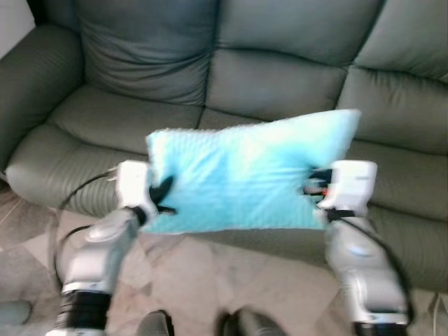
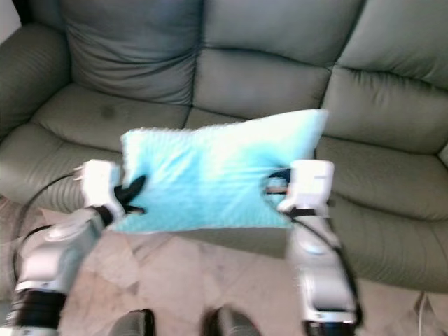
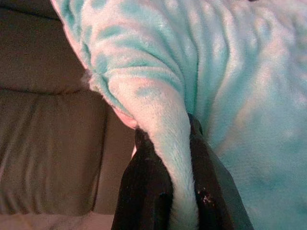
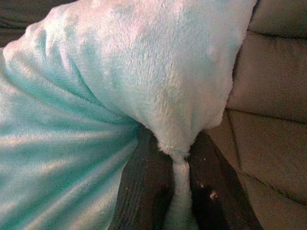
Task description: Move the pillow to the sofa
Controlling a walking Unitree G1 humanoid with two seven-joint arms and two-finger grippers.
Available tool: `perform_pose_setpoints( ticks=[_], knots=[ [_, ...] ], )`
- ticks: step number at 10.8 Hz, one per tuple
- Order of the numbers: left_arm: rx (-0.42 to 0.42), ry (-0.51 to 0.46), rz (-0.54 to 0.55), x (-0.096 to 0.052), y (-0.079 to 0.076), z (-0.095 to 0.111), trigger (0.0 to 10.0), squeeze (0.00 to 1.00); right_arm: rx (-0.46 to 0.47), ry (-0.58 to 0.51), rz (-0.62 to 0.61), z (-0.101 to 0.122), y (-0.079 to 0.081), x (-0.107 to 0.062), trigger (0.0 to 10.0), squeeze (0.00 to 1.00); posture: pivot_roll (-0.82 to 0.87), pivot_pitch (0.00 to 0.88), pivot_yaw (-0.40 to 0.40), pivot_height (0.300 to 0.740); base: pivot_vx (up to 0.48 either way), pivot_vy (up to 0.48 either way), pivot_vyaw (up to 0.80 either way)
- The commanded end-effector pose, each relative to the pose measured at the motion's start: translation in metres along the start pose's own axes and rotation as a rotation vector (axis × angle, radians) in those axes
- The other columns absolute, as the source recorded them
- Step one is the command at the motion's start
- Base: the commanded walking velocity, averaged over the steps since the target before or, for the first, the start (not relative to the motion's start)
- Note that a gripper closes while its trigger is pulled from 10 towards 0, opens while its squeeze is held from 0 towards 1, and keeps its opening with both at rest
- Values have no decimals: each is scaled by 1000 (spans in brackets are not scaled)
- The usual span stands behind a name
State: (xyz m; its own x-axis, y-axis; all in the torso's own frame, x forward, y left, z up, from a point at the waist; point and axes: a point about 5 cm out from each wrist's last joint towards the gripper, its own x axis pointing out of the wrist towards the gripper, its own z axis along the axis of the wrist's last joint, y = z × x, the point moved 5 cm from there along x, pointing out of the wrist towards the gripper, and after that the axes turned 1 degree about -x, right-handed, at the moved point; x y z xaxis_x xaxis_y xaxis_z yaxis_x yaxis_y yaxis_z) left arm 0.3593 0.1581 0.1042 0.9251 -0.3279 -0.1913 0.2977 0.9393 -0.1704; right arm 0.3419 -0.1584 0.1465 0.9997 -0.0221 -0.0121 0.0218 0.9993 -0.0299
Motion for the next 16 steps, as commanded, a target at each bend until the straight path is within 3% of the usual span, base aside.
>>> perform_pose_setpoints(
  ticks=[1,10,12,16],
  knots=[
    [2,-6,-33,2,-11,0,10000,0,-19,6,-39,-2,-14,-2,10000,0,-108,202,-66,740,0,-480,0],
    [-91,-28,2,2,-3,3,10000,0,-23,14,-32,-4,-13,-3,10000,0,-110,207,-70,740,0,53,0],
    [-80,-15,-3,3,-4,1,10000,0,-23,13,-31,-3,-13,-3,10000,0,-111,207,-70,740,0,480,0],
    [-68,-36,-8,4,-5,5,10000,0,-22,13,-33,-3,-13,-3,10000,0,-114,209,-69,740,0,0,0]
  ],
)
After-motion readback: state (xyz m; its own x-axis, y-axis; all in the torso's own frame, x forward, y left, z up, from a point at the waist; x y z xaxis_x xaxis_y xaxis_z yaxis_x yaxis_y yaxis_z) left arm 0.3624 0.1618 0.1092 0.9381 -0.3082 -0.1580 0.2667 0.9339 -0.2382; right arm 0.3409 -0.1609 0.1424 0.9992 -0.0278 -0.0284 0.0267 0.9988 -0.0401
